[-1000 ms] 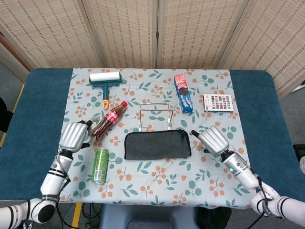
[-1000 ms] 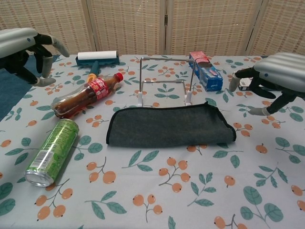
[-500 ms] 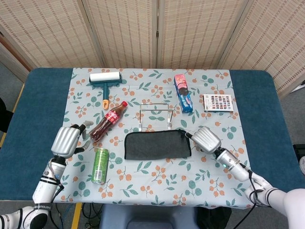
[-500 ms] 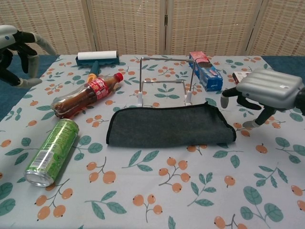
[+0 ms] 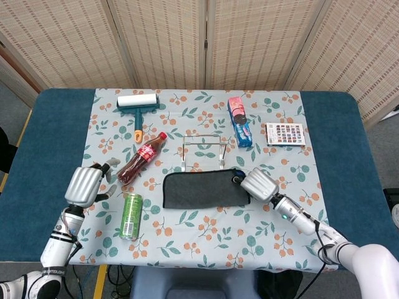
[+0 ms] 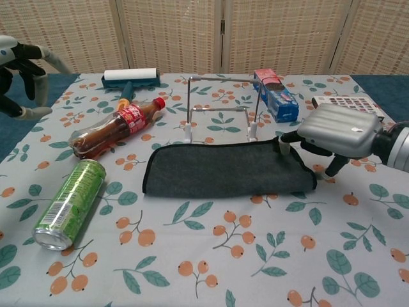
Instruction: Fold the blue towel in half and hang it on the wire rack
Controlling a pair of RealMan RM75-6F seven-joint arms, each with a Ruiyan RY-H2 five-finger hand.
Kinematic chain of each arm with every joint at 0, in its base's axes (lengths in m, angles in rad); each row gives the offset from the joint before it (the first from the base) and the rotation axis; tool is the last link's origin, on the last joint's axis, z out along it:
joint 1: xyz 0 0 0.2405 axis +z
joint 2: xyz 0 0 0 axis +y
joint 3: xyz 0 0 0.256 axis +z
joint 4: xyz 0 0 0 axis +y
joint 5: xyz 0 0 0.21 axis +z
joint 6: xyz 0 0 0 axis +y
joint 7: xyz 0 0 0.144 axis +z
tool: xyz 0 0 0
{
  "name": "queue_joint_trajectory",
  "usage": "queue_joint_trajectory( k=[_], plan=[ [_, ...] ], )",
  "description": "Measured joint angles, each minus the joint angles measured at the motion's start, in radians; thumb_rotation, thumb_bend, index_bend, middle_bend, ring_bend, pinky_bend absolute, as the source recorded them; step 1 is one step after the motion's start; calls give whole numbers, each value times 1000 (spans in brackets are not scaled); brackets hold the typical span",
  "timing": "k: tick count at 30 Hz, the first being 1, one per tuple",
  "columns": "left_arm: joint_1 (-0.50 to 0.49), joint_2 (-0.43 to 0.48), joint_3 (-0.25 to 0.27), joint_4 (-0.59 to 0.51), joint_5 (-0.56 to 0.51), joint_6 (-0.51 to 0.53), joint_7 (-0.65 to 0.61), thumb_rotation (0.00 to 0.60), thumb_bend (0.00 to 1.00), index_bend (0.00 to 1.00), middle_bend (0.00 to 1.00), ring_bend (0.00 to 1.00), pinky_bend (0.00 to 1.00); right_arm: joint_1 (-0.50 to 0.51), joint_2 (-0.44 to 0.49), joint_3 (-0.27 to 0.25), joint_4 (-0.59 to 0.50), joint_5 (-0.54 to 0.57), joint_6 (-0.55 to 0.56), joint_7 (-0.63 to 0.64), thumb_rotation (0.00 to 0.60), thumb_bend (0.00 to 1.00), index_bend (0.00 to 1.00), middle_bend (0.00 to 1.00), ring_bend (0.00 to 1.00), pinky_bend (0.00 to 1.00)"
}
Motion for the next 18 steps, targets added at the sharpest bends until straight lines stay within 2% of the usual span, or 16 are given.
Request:
queue_joint_trajectory(
  k=[13, 18],
  plan=[
    [21, 1, -4, 10, 13, -10, -17, 600, 290, 246, 568, 485, 760, 24, -31, -2, 24, 8, -16, -13, 600, 147, 382, 852, 863, 1000],
    [28, 1, -5, 11, 20, -12, -17, 600, 289, 243, 566, 483, 760, 29, -39, 1, 30, 11, -9, -5, 600, 193, 400, 858, 863, 1000]
  ],
)
